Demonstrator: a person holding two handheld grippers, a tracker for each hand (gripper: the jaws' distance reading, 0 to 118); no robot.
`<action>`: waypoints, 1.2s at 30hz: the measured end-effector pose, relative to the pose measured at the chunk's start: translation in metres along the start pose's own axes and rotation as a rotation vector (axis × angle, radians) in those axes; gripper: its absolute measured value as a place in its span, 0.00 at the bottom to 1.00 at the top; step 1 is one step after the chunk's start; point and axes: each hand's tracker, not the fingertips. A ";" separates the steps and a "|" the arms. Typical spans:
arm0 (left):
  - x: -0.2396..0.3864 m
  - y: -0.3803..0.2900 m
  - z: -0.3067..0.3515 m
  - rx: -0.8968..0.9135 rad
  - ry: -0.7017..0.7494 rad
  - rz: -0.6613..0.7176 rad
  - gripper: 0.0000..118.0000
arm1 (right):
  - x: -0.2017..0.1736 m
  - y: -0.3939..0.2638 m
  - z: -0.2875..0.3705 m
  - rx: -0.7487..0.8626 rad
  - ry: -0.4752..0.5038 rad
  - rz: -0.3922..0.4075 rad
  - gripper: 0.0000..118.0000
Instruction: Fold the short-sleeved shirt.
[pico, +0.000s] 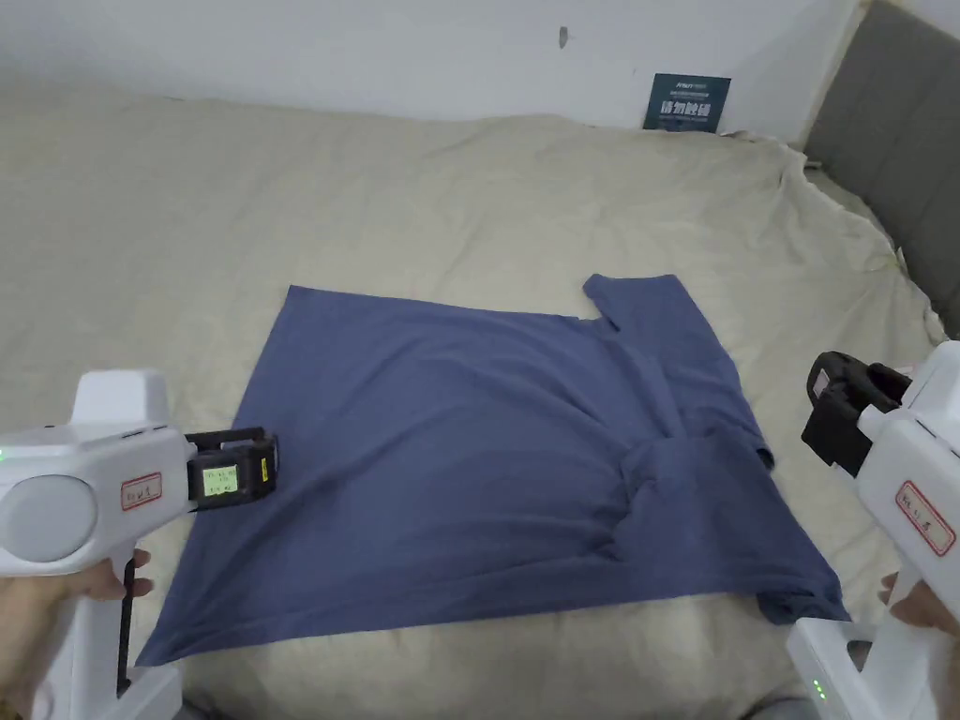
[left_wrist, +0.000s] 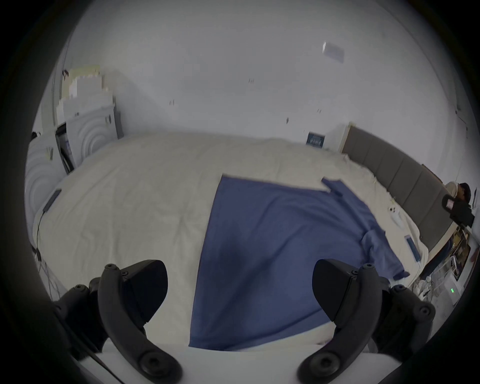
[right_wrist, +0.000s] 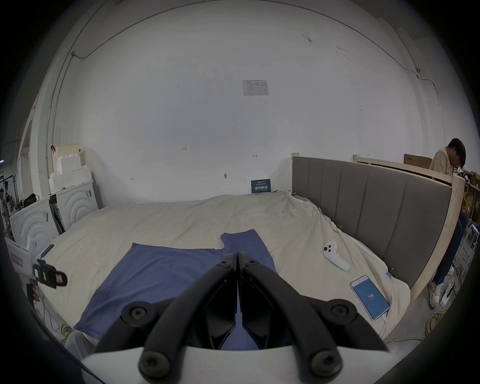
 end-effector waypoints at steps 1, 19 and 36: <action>-0.004 -0.005 -0.008 -0.045 0.031 0.004 0.97 | 0.000 -0.001 -0.001 -0.004 0.000 0.003 0.00; -0.021 -0.056 -0.068 -0.420 0.134 0.045 0.00 | -0.004 -0.008 -0.010 -0.061 0.005 0.028 0.00; -0.019 -0.010 0.002 -0.060 0.046 0.253 0.00 | 0.063 -0.035 -0.048 -0.531 -0.015 -0.074 0.16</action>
